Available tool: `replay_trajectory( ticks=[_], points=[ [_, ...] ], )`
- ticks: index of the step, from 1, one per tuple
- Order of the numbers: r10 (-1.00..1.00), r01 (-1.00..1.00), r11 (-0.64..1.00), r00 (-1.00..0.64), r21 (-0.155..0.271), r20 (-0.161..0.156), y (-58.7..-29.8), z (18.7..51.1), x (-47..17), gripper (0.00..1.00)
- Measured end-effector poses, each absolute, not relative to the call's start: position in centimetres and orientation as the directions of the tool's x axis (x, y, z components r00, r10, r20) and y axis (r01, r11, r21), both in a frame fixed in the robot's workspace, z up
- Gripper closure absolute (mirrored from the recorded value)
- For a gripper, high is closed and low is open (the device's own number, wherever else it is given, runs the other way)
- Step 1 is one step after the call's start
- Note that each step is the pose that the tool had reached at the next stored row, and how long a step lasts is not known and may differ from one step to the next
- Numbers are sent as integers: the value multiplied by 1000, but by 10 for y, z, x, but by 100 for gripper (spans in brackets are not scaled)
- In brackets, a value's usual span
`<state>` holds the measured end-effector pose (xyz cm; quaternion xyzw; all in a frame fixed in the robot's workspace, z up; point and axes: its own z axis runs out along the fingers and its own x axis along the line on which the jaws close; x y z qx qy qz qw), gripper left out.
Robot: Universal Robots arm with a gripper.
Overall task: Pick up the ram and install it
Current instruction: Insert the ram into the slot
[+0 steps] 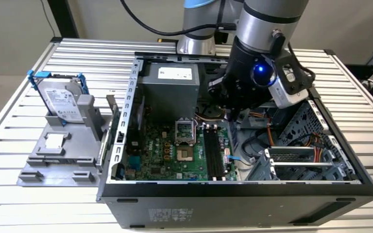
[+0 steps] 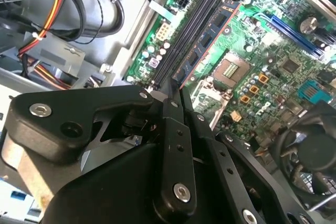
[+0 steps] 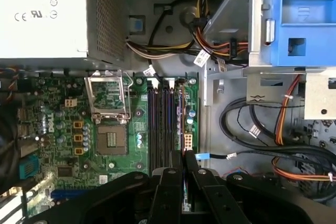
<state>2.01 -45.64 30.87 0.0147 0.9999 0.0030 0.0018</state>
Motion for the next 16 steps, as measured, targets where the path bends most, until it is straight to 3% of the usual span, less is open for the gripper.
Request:
replay_trajectory(
  ticks=[16],
  points=[
    [34, 34, 999, -999, -14, -3, -453, 285, 19, 100]
  ],
)
